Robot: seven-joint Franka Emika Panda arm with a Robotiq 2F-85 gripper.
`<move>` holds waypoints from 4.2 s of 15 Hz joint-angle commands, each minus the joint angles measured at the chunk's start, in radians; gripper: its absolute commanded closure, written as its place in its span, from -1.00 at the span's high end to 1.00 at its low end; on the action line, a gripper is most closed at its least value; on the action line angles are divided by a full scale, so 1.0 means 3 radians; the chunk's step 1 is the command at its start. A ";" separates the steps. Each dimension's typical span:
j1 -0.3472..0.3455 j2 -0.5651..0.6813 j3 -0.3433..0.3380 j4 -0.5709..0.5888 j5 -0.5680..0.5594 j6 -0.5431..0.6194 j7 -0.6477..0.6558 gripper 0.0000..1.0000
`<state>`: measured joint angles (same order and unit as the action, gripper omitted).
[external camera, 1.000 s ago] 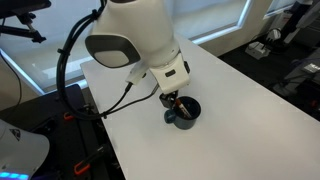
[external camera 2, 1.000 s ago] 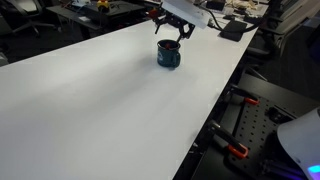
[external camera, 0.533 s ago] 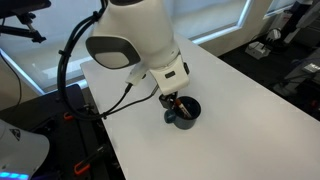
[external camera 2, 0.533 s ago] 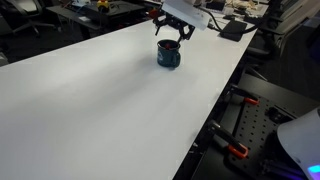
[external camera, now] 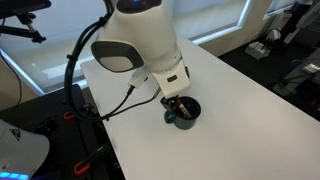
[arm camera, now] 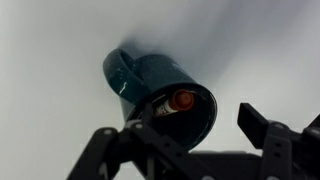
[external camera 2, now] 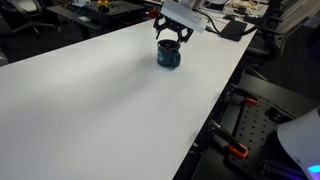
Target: Put the marker on the table
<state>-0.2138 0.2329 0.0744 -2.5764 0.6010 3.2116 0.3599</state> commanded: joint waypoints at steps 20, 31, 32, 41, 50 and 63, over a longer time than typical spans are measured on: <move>-0.0061 -0.0050 -0.0010 -0.0019 -0.0169 -0.0100 -0.0148 -0.91; -0.0030 -0.0767 0.0110 -0.0464 -0.0136 -0.0010 -0.0276 -0.91; -0.0011 -0.0871 0.0119 -0.0531 -0.0136 0.0015 -0.0273 -0.91; 0.0145 -0.1141 0.0113 -0.0671 -0.0471 -0.0088 -0.0367 -0.91; 0.0113 -0.0932 0.0260 -0.0496 -0.1226 -0.0776 -0.0219 -0.91; 0.0431 -0.0347 -0.0242 0.0239 -0.1045 -0.1487 -0.0394 -0.91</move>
<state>-0.0939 0.0870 0.0226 -2.5680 0.2539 2.8308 0.2711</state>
